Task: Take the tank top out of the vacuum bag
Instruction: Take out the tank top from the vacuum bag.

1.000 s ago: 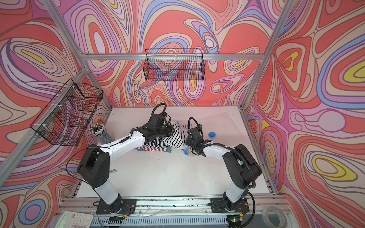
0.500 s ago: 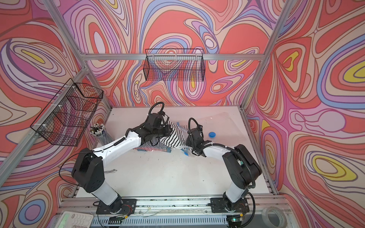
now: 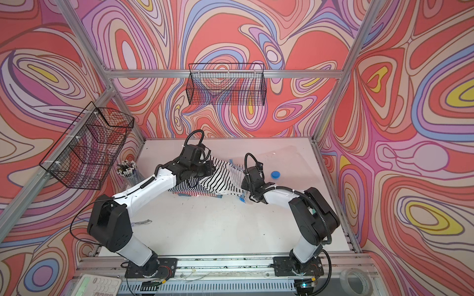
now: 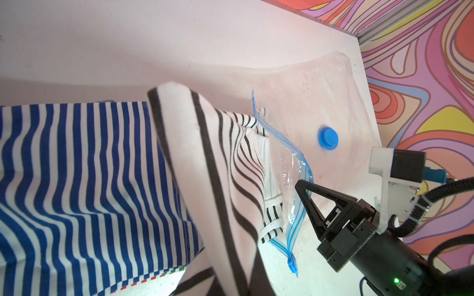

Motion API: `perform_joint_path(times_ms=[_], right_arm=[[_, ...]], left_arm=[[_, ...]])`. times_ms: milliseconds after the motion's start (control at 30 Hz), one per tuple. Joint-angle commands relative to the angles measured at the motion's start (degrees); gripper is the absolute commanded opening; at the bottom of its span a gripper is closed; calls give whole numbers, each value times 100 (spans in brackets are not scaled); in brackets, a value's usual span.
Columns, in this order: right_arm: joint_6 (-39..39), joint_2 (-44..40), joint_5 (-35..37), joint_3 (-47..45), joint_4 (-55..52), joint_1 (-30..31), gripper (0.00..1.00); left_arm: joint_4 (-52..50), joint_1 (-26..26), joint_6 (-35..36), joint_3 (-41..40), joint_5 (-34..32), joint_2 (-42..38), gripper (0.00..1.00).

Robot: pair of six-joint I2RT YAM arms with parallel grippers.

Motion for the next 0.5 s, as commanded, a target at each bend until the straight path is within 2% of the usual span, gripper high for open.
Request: perform_joint_path(times_ms=[0,467], right_arm=[[-25,-71,159,-94,-50,-42,0],[-127,-1,149,16,-81,-38,0]], left_arm=[[-191,101,22,169,17,-269,0],[-422,313,183,178,-367,-667,0]])
